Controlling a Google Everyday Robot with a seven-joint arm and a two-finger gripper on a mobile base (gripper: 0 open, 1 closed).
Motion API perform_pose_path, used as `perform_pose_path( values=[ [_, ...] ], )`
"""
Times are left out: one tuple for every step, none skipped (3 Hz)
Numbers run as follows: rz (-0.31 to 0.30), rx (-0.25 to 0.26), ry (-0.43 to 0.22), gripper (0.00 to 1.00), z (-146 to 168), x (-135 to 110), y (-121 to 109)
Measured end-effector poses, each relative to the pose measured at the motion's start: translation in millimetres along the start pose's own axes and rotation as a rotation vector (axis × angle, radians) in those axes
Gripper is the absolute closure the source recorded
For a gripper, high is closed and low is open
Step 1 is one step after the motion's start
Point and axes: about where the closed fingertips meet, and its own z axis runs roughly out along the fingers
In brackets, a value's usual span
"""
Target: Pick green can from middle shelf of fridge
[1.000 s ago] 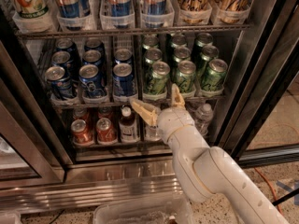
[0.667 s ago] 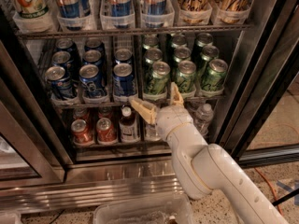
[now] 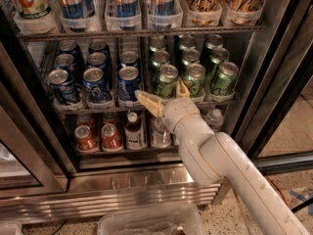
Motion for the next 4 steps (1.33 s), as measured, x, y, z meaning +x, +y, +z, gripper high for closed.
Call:
perform_pose_path(
  values=[
    [0.008, 0.002, 0.005, 0.39, 4.4, 1.3, -3.9],
    [0.009, 0.003, 0.005, 0.37, 5.2, 1.4, -4.9],
    [0.011, -0.001, 0.011, 0.29, 8.8, 3.2, -5.4],
    [0.012, -0.005, 0.015, 0.19, 11.7, 4.5, -5.3]
  ],
)
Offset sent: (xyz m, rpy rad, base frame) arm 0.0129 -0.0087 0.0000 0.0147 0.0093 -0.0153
